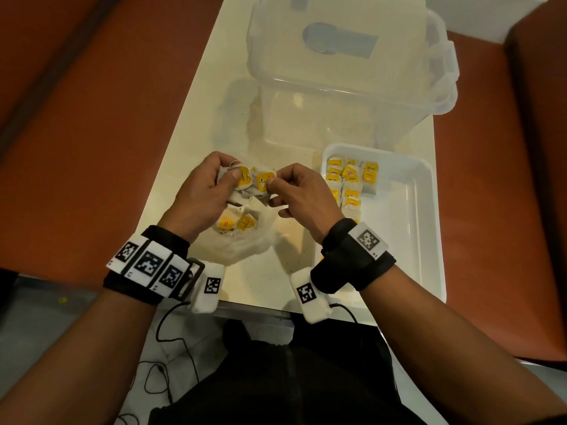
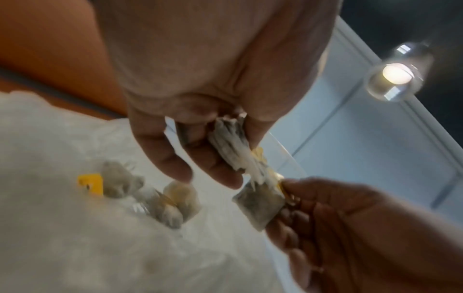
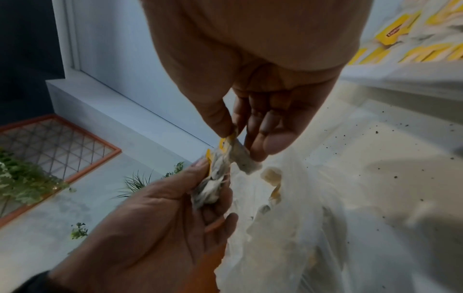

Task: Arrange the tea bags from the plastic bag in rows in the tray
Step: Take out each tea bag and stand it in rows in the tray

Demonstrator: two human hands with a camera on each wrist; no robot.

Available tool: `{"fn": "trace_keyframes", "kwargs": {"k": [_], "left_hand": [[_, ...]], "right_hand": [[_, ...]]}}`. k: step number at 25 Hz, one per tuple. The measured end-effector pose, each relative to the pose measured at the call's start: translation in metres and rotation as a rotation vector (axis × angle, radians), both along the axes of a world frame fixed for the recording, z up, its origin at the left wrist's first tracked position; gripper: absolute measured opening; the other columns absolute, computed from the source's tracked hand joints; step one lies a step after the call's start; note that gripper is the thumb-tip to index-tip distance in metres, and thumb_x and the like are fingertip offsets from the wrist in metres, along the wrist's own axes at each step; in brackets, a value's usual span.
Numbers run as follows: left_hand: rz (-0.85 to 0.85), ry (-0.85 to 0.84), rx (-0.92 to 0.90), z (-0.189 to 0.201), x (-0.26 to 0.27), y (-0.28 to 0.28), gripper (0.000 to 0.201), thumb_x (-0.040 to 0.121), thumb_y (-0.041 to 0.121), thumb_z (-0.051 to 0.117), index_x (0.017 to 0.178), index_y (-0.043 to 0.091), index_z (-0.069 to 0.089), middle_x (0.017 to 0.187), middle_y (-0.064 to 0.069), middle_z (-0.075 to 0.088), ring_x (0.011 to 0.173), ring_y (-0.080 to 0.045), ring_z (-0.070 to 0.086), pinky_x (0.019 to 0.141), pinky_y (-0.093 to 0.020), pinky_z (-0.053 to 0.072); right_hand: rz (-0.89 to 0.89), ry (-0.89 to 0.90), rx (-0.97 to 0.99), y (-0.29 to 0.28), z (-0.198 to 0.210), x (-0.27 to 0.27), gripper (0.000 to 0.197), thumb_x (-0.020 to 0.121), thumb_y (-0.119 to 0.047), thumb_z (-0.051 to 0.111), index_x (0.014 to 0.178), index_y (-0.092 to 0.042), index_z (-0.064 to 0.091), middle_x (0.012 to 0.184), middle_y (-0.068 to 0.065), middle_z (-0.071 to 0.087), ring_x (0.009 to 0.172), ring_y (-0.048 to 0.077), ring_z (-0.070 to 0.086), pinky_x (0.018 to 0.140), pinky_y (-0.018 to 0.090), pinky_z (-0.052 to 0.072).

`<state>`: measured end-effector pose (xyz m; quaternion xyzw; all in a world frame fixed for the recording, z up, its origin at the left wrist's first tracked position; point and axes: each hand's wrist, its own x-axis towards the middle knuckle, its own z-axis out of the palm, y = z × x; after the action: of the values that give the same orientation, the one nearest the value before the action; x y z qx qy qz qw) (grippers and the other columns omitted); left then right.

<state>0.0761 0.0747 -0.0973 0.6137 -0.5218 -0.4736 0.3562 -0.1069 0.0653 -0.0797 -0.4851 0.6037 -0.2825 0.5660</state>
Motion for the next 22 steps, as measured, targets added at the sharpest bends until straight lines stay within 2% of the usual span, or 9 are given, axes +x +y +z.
{"fn": "trace_keyframes", "kwargs": {"k": [3, 5, 7, 9, 10, 13, 17, 19, 22], "left_hand": [[0.112, 0.418, 0.293, 0.011, -0.004, 0.002, 0.01, 0.102, 0.027, 0.051, 0.096, 0.024, 0.059, 0.094, -0.002, 0.068, 0.073, -0.015, 0.066, 0.061, -0.031, 0.055], [0.137, 0.582, 0.375, 0.02, -0.004, 0.004, 0.014, 0.097, 0.034, 0.055, 0.093, 0.023, 0.062, 0.09, -0.004, 0.069, 0.072, -0.019, 0.066, 0.057, -0.031, 0.055], [0.07, 0.553, 0.383, 0.024, -0.004, 0.005, 0.029, 0.089, 0.048, 0.061, 0.103, 0.023, 0.063, 0.089, -0.001, 0.069, 0.07, -0.014, 0.065, 0.056, -0.029, 0.054], [-0.015, 0.464, 0.344, 0.025, -0.007, 0.005, 0.039, 0.08, 0.054, 0.066, 0.108, 0.027, 0.065, 0.087, 0.002, 0.068, 0.071, -0.01, 0.064, 0.057, -0.028, 0.053], [-0.031, 0.456, 0.332, 0.025, -0.01, 0.005, 0.036, 0.078, 0.05, 0.07, 0.106, 0.028, 0.067, 0.087, 0.002, 0.067, 0.072, -0.01, 0.063, 0.056, -0.027, 0.053], [0.032, 0.539, 0.342, 0.026, -0.016, 0.006, 0.008, 0.087, 0.033, 0.07, 0.091, 0.029, 0.065, 0.086, 0.001, 0.067, 0.072, -0.012, 0.063, 0.054, -0.025, 0.053], [0.092, 0.643, 0.36, 0.027, -0.024, 0.008, 0.013, 0.093, 0.032, 0.064, 0.081, 0.029, 0.063, 0.082, 0.004, 0.067, 0.068, -0.01, 0.063, 0.053, -0.024, 0.051], [0.091, 0.655, 0.364, 0.028, -0.029, 0.009, 0.009, 0.093, 0.032, 0.064, 0.085, 0.028, 0.064, 0.083, 0.003, 0.067, 0.067, -0.009, 0.062, 0.053, -0.024, 0.05], [0.118, 0.652, 0.385, 0.029, -0.035, 0.008, 0.007, 0.092, 0.034, 0.065, 0.091, 0.027, 0.066, 0.085, 0.003, 0.066, 0.066, -0.009, 0.06, 0.053, -0.024, 0.048]], "right_hand": [[-0.008, -0.134, 0.07, -0.001, 0.011, -0.002, 0.008, 0.096, -0.016, 0.061, 0.099, -0.009, 0.058, 0.092, 0.013, 0.072, 0.074, 0.017, 0.071, 0.061, 0.027, 0.053], [-0.021, -0.201, 0.103, -0.002, 0.018, -0.005, 0.007, 0.096, -0.015, 0.061, 0.1, -0.01, 0.059, 0.085, 0.009, 0.07, 0.069, 0.014, 0.07, 0.061, 0.025, 0.053], [0.004, -0.195, 0.086, -0.003, 0.021, -0.007, 0.008, 0.095, -0.015, 0.064, 0.1, -0.009, 0.062, 0.078, 0.008, 0.069, 0.066, 0.014, 0.069, 0.06, 0.024, 0.052], [0.051, -0.155, 0.045, -0.003, 0.024, -0.008, 0.013, 0.093, -0.017, 0.069, 0.101, -0.006, 0.066, 0.076, 0.009, 0.07, 0.065, 0.014, 0.067, 0.06, 0.025, 0.051], [0.063, -0.147, 0.027, -0.003, 0.024, -0.008, 0.017, 0.093, -0.02, 0.07, 0.102, -0.005, 0.068, 0.076, 0.009, 0.071, 0.066, 0.014, 0.066, 0.061, 0.025, 0.051], [0.072, -0.18, 0.002, 0.001, 0.025, -0.01, 0.023, 0.091, -0.029, 0.071, 0.107, -0.011, 0.071, 0.084, 0.004, 0.071, 0.072, 0.012, 0.065, 0.066, 0.026, 0.053], [0.103, -0.116, -0.097, 0.008, 0.02, -0.015, 0.027, 0.085, -0.022, 0.078, 0.11, -0.017, 0.069, 0.104, 0.009, 0.07, 0.085, 0.017, 0.067, 0.07, 0.027, 0.057], [0.068, -0.143, -0.096, 0.01, 0.02, -0.021, 0.022, 0.088, -0.016, 0.076, 0.109, -0.015, 0.069, 0.098, 0.005, 0.072, 0.081, 0.014, 0.068, 0.07, 0.027, 0.057], [0.0, -0.185, -0.051, 0.012, 0.021, -0.032, 0.012, 0.091, -0.017, 0.071, 0.103, -0.015, 0.068, 0.086, 0.0, 0.075, 0.074, 0.011, 0.069, 0.065, 0.025, 0.055]]}}
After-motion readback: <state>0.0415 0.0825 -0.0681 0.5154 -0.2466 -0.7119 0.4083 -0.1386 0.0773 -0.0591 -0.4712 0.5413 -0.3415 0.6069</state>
